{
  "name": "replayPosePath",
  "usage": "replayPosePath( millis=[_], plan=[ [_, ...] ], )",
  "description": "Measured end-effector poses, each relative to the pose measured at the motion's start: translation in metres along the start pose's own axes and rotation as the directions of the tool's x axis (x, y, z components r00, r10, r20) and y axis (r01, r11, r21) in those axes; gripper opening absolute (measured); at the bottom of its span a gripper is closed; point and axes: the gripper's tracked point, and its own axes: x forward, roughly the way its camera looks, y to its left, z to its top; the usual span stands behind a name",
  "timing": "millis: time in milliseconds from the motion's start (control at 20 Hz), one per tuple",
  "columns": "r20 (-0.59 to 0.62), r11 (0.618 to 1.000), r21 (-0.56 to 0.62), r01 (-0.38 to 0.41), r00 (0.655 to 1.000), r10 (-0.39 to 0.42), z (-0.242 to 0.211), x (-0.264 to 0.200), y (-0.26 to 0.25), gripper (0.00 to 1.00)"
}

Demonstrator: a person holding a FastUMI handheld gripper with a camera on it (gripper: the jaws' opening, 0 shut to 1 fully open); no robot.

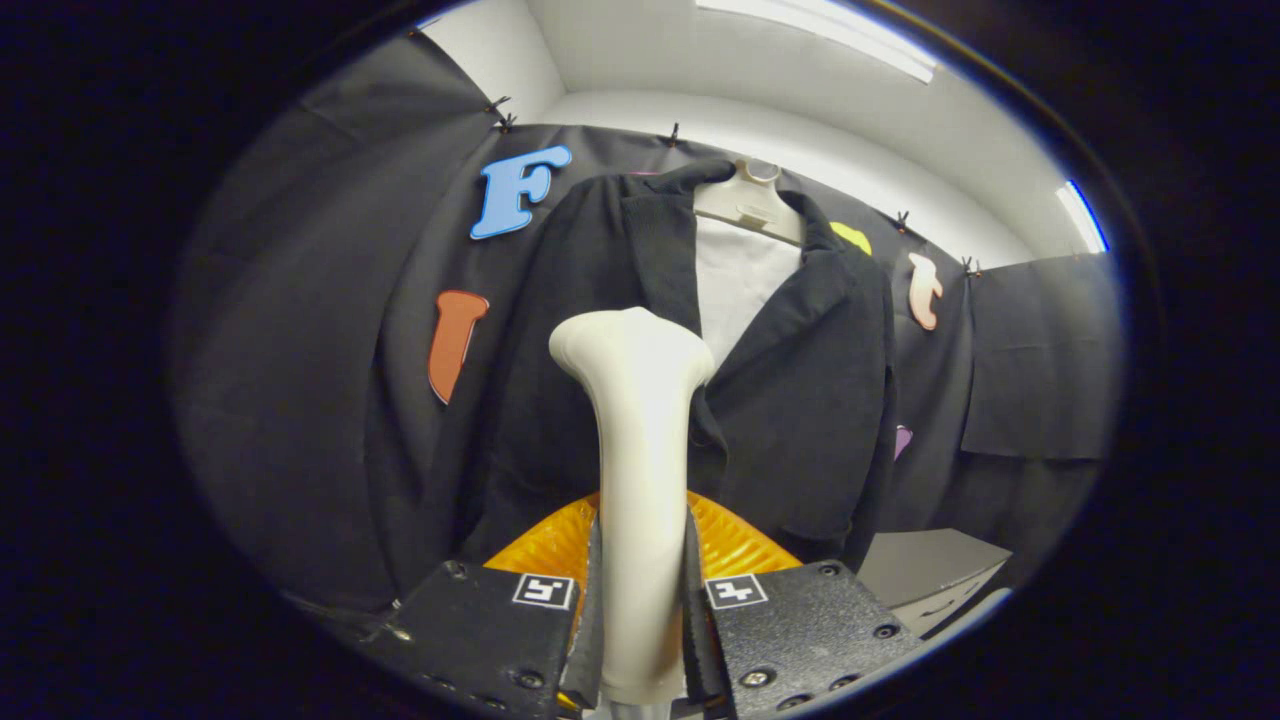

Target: Iron the clothes twice with a garment steamer, once on the left side and once on the right side.

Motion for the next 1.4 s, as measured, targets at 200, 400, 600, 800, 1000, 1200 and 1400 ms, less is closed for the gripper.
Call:
replayPosePath(
  millis=[200, 400, 600, 800, 1000, 1200, 1400],
  plan=[
    [-0.033, 1.000, 0.009, -0.005, 0.999, 0.005, -0.015, -0.005, -0.004, 0.35],
    [-0.073, 1.000, 0.018, -0.015, 0.997, 0.016, -0.031, -0.011, -0.004, 0.35],
    [-0.108, 1.000, 0.013, -0.027, 0.994, 0.029, -0.050, -0.017, -0.002, 0.34],
    [-0.149, 0.999, 0.015, -0.044, 0.988, 0.045, -0.069, -0.022, 0.000, 0.35],
    [-0.192, 0.999, 0.023, -0.045, 0.980, 0.049, -0.090, -0.027, 0.000, 0.35],
    [-0.216, 0.998, 0.020, -0.058, 0.974, 0.060, -0.106, -0.035, 0.003, 0.34],
    [-0.260, 0.997, -0.003, -0.078, 0.963, 0.075, -0.133, -0.045, 0.010, 0.34]
  ],
)
